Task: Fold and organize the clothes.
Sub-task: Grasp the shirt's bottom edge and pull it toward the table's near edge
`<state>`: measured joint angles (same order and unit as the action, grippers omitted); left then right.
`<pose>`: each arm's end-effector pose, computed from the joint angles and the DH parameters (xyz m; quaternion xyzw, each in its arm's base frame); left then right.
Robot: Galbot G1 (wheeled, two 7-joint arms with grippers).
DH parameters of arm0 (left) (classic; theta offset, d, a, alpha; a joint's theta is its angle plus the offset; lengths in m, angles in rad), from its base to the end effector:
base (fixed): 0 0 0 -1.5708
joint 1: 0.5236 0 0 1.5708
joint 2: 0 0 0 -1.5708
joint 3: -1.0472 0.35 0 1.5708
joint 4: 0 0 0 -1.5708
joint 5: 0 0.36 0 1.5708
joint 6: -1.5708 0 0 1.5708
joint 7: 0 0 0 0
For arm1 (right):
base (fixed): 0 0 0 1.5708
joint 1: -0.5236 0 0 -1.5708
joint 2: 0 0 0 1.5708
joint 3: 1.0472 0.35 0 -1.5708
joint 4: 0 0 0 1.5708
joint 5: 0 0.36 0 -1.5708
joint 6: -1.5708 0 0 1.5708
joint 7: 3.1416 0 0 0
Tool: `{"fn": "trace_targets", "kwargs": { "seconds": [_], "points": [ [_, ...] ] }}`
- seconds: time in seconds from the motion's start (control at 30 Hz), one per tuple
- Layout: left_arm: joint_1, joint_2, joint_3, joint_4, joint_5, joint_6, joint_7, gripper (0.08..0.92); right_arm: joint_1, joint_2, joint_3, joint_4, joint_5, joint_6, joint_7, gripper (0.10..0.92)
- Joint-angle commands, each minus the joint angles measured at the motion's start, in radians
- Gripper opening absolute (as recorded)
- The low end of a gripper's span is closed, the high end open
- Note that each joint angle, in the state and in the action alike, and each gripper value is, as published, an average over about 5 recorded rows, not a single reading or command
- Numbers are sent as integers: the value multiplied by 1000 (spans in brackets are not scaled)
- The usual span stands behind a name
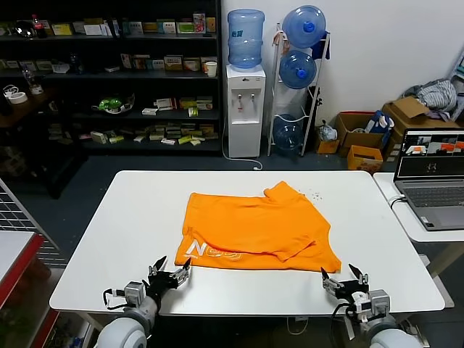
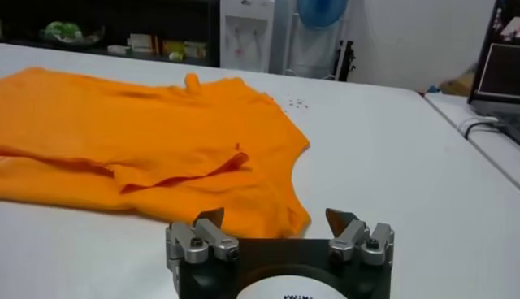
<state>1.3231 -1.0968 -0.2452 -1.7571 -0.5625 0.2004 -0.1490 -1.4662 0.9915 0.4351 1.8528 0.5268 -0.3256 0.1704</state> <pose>0.2465 0.0428 -0.3779 -0.0915 -0.9689 0.0461 0.2250 0.2228 -0.1112 -0.3464 0.0300 -0.9623 0.0375 0.2677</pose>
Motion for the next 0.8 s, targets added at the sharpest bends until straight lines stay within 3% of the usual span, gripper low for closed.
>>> {"fn": "trace_targets", "kwargs": {
  "seconds": [0.03, 0.2, 0.8],
  "points": [
    [-48, -8, 4, 40, -3, 21, -5, 823, 91, 11, -40, -68, 44, -22, -4, 817],
    [-40, -9, 9, 23, -2, 16, -6, 796, 79, 8, -48, -66, 47, -22, -3, 723],
    [-11, 10, 17, -27, 0, 14, -17, 291, 27, -15, -19, -32, 100, -28, 18, 212]
  ]
}}
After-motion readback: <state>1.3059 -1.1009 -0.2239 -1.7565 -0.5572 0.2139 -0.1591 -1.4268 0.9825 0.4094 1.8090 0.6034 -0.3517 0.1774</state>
